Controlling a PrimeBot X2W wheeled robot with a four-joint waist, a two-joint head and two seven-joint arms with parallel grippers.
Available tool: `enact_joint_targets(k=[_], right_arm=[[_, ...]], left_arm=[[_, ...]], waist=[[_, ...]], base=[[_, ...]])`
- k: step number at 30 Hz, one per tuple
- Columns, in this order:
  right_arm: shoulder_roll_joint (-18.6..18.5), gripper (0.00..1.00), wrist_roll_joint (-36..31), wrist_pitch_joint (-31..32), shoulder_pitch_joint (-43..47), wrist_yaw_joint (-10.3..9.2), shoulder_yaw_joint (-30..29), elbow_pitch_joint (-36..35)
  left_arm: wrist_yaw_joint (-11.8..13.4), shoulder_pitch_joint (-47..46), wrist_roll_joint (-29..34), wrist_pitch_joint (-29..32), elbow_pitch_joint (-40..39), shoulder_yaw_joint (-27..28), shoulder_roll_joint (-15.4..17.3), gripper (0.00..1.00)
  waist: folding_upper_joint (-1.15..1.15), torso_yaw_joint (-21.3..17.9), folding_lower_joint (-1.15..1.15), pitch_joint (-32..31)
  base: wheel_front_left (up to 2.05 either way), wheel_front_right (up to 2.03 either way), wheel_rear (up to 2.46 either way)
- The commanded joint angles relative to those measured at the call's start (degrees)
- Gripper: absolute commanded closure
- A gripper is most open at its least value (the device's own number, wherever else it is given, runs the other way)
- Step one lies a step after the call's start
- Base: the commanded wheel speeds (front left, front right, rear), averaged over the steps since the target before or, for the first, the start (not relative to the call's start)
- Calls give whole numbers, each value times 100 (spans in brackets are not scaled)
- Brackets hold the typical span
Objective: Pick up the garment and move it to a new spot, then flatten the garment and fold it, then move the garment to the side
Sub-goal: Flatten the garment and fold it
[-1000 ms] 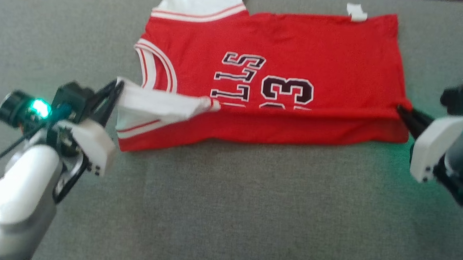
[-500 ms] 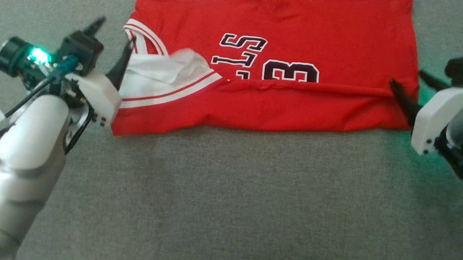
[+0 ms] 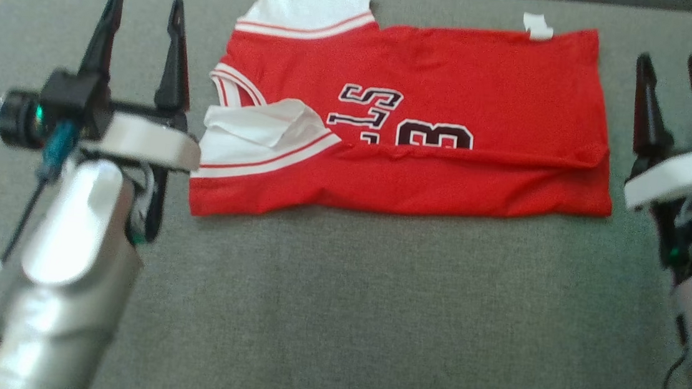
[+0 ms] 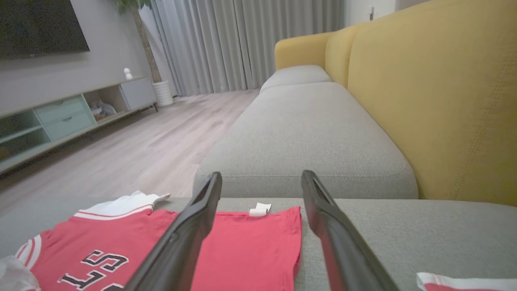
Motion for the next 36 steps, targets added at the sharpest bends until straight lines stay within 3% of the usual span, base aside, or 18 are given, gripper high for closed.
enact_joint_targets(k=[1, 8, 15, 21, 28, 36], right_arm=[[70, 0, -81, -122, 125, -4, -38, -223], [984, 0, -658, -460, 1383, -4, -1309, -1059], [1579, 0, -1046, -478, 2585, -4, -1818, -1823], [1671, 0, -1127, -480, 3022, -4, -1932, -2152], [1678, 0, -944, -480, 2963, -4, -1757, -2244], [1678, 0, -853, -480, 2824, -4, -1579, -2302]], left_arm=[[53, 0, -3, -41, -310, 285, 120, 0], [151, 1286, 273, -43, -1340, 696, -401, 0], [131, 2399, 550, -44, -1559, 918, -763, 0], [92, 2999, 595, -44, -1532, 1159, -919, 0], [-48, 2803, 781, -44, -1342, 1298, -966, 0], [-130, 1967, 817, 323, 465, 1242, -848, 0]], waist=[[0, 49, 1, -196], [0, 109, 1, -640], [0, 77, 1, -875], [0, 21, 1, -847], [0, -74, 1, -642], [0, -252, 1, -271]], base=[[0, 0, 0], [0, 0, 0], [0, 0, 0], [0, 0, 0], [0, 0, 0], [0, 0, 0]])
